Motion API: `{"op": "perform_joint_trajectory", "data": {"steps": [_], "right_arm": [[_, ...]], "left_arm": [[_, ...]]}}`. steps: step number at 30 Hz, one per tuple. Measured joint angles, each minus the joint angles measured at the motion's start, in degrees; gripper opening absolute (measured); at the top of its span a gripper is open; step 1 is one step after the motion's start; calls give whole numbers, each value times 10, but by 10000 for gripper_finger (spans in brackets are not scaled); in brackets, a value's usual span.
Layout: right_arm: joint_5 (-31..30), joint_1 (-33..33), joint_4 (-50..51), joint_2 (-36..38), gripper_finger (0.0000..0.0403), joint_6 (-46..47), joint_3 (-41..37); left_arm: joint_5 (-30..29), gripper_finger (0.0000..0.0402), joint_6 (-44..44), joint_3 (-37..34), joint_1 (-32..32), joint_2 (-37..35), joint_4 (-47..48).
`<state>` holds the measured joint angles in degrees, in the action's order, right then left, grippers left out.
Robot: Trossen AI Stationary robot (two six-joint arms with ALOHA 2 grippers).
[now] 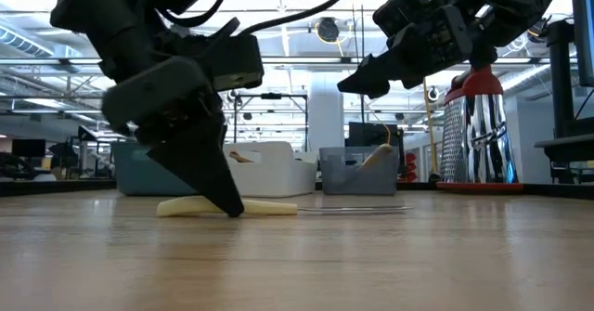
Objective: Pick & Place Kitchen Items
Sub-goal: Put the left yellow table knife into the black bin
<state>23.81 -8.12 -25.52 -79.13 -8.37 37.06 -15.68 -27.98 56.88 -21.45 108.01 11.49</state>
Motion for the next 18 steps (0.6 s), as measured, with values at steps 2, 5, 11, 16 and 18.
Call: {"op": "perform_joint_trajectory", "data": {"steps": [2,5,11,16,18], "right_arm": [[0,0,0,0,228,1,0],[0,0,-1,0,227,3,0],[3,1,-11,0,227,37,0],[4,17,-25,0,221,46,0],[5,29,-36,0,219,40,0]], "left_arm": [[-5,52,-7,-1,4,-5,-6],[-12,52,-3,-3,13,-13,-18],[-45,52,-3,-3,32,-51,1],[-82,53,17,-3,47,-92,1],[-97,61,19,-2,53,-111,6]]}}
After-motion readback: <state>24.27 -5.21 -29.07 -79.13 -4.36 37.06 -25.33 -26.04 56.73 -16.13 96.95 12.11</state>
